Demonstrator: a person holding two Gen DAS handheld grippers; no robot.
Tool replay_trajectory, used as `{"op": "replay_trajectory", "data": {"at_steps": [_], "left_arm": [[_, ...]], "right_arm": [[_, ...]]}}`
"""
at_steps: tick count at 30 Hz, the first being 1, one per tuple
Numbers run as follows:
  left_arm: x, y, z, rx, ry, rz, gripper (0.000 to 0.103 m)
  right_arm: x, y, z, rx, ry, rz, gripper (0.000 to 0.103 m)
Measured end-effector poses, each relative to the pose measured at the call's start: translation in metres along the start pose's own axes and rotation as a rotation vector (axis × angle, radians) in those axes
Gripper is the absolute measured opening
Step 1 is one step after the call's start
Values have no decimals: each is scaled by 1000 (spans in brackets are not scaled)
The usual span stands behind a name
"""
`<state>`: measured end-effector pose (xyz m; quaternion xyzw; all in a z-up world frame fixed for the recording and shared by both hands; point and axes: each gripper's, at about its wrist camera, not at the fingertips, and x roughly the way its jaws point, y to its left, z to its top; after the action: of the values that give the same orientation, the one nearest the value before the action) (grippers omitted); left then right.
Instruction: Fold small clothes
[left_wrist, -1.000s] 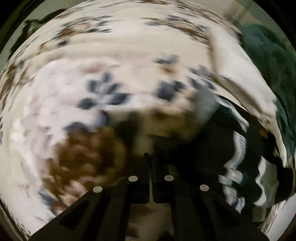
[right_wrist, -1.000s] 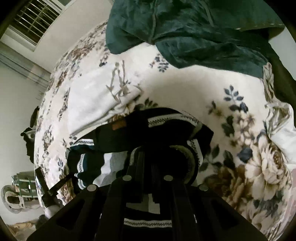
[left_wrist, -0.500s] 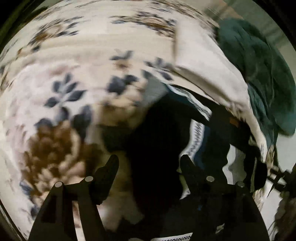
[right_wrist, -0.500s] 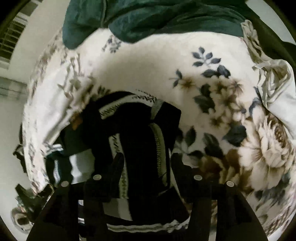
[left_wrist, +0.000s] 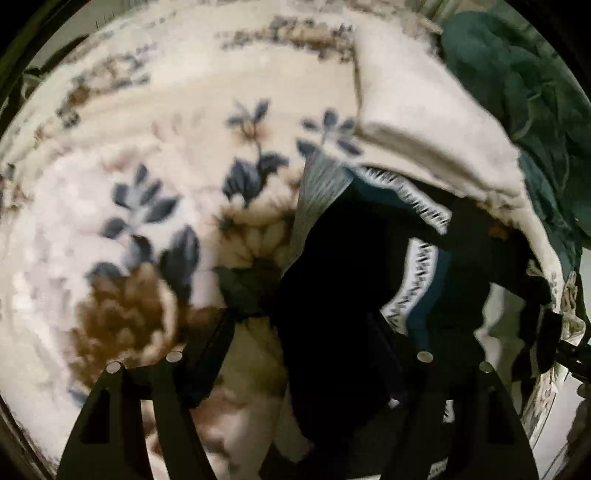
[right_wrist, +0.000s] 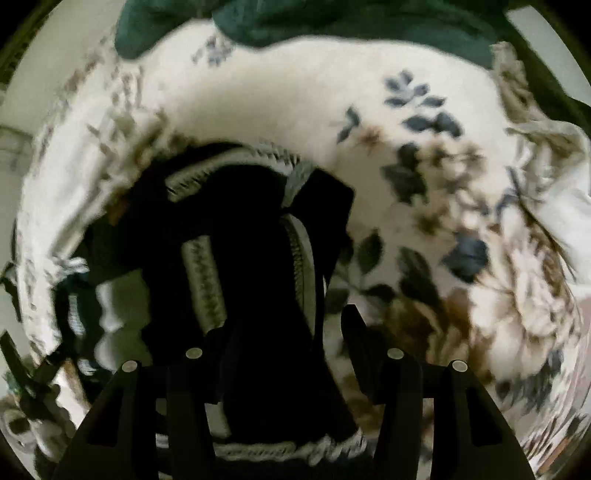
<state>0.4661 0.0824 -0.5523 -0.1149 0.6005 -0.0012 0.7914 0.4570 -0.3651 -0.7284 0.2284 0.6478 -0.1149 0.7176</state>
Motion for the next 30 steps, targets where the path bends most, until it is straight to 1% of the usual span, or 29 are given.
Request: {"op": "replay_trajectory", "data": {"at_steps": [1,2,3,4,5,7,8,9,11,14,16,17,18,20,21,24,26,28,29,30], "left_arm": [[-10,-2,-2,9,-13,10,71],[-22,-7,-4,25,-25,27,73],[-28,-10,-7,36,-29,36,76],[-39,-18,-13,57,-36,45,85],[-43,-27,-18,73,-41,50,92],[-64,-46,-35,112,-61,46,93],[-67,-55,-44,123,-64,39,93],[-76,-69,-59,141,-69,30,93],[-81,-92,-84,172,-57,17,93],[-89,-133,-135,198,-2,-22,93],[-84,-170,-190,209,76,-51,93],[-81,-181,-207,210,103,-54,93],[-74,-203,-239,213,157,-60,93],[-63,-231,-280,211,242,-80,93],[-54,-251,-308,200,296,-95,93],[-36,-292,-363,190,386,-121,93],[-24,-316,-389,204,424,-131,93],[0,-342,-415,258,456,-103,92],[5,-348,-422,272,459,-91,91],[15,-355,-429,289,448,-56,90]], "right_arm": [[-10,-2,-5,12,-6,4,64],[-20,-5,-9,23,-10,12,76],[-35,-9,-19,40,-13,35,82],[-44,-12,-25,49,-10,54,88],[-55,-16,-34,57,-4,70,89],[-73,-19,-51,49,4,86,89],[-78,-20,-58,41,11,88,89],[-86,-26,-69,21,29,90,89],[-96,-37,-86,-15,56,88,89],[-107,-61,-106,-94,111,71,89],[-110,-81,-111,-139,140,75,89],[-109,-94,-112,-165,160,79,89],[-107,-106,-110,-187,180,80,89],[-104,-128,-101,-218,200,83,88],[-103,-136,-96,-229,204,88,88],[-101,-161,-74,-260,210,114,86],[-96,-172,-54,-279,209,124,86],[-88,-175,-36,-289,208,136,86],[-82,-175,-23,-293,204,149,86],[-75,-173,-11,-288,194,160,86]]}}
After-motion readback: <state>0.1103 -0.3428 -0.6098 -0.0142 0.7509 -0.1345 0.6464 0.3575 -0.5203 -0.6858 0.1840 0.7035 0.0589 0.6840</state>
